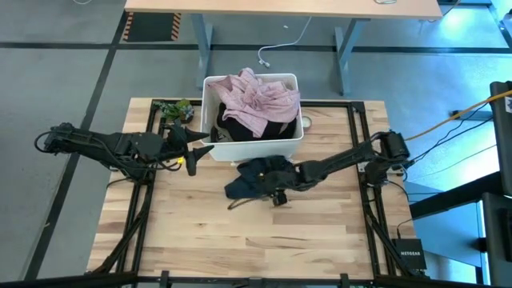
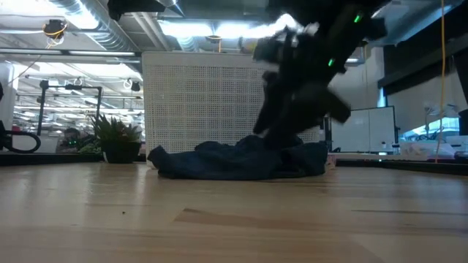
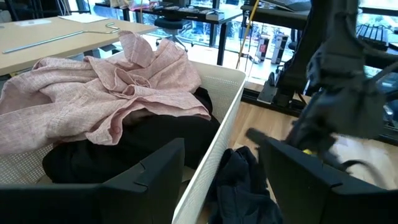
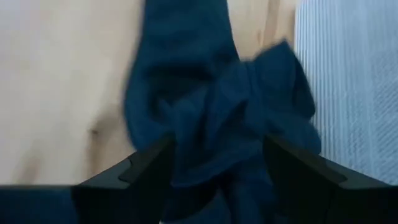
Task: Sort clothes
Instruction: Put the blue shorts into the white bin
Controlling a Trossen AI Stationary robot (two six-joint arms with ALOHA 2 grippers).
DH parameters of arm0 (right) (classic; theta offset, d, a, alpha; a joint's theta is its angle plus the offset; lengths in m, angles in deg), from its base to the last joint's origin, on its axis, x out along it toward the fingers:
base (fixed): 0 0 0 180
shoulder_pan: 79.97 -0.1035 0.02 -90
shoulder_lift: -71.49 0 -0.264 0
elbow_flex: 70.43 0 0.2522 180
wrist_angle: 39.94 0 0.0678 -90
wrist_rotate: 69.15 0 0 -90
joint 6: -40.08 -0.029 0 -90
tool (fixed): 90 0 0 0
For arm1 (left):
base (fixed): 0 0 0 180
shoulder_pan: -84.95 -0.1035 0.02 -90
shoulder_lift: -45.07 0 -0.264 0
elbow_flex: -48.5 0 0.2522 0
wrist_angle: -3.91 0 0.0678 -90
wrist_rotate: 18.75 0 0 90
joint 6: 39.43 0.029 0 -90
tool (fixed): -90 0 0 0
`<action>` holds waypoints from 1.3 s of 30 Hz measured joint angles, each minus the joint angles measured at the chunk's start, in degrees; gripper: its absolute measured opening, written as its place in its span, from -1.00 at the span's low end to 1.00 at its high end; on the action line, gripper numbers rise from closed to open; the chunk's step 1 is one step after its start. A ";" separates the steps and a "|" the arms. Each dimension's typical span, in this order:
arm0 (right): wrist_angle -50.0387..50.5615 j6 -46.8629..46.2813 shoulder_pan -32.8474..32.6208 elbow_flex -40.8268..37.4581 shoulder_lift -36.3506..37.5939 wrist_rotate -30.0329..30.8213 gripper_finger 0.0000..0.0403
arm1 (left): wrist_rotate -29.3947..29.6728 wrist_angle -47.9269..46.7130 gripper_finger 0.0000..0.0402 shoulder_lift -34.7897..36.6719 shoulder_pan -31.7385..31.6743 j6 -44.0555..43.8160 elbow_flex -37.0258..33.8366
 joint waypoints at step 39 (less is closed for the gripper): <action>3.76 -2.60 5.11 -0.29 -3.79 -5.45 -0.93 | 0.00 -0.09 0.04 -0.01 0.00 0.15 0.00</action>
